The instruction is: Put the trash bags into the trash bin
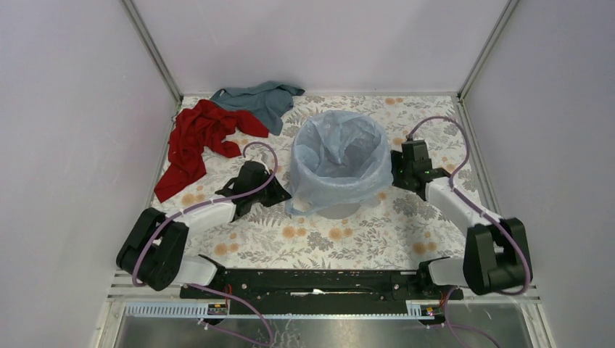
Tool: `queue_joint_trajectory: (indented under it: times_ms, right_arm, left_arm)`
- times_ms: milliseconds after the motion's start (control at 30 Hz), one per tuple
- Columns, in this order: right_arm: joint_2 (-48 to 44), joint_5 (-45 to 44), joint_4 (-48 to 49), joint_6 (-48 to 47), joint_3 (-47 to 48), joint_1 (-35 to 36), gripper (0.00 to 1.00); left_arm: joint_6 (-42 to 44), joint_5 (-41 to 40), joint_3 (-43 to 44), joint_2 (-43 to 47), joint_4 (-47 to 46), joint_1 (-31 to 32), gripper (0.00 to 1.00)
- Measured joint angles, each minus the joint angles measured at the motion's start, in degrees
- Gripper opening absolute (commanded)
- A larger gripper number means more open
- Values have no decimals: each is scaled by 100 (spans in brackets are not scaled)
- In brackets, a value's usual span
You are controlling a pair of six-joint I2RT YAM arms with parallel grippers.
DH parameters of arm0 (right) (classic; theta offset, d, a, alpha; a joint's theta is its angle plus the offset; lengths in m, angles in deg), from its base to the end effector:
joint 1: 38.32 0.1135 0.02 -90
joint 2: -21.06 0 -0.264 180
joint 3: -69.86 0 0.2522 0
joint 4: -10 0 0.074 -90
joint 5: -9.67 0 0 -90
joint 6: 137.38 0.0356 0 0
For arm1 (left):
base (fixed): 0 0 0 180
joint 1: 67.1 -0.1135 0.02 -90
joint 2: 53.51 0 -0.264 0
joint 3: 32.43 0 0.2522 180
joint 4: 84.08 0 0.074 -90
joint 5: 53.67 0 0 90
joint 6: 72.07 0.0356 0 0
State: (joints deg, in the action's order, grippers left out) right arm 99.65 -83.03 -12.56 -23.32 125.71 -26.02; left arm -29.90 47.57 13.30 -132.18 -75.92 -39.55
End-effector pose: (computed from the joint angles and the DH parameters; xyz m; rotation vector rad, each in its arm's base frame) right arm 0.2714 0.0575 0.1969 0.2661 2.3597 0.2514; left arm 0.2290 -0.1273 0.1636 -0.3221 2.4207 -0.8681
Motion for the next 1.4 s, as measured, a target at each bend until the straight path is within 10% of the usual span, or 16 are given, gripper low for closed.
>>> queue_joint_trajectory:
  times_ms: [167,400,1000,1400]
  right_arm:
    - [-887,-496,-841,-127,767,-79,93]
    - [-1464,393,-879,-120,1008,-662,94]
    - [533,2243,699,170,-439,-743,46]
    - [-448,610,-527,-61,-151,-743,82]
  left_arm:
    - [153,-304,66,535,398,0,18]
    - [214,-455,114,870,470,0,19]
    - [-245,682,-35,-192,-520,190,35]
    - [28,337,7,109,-131,190,43]
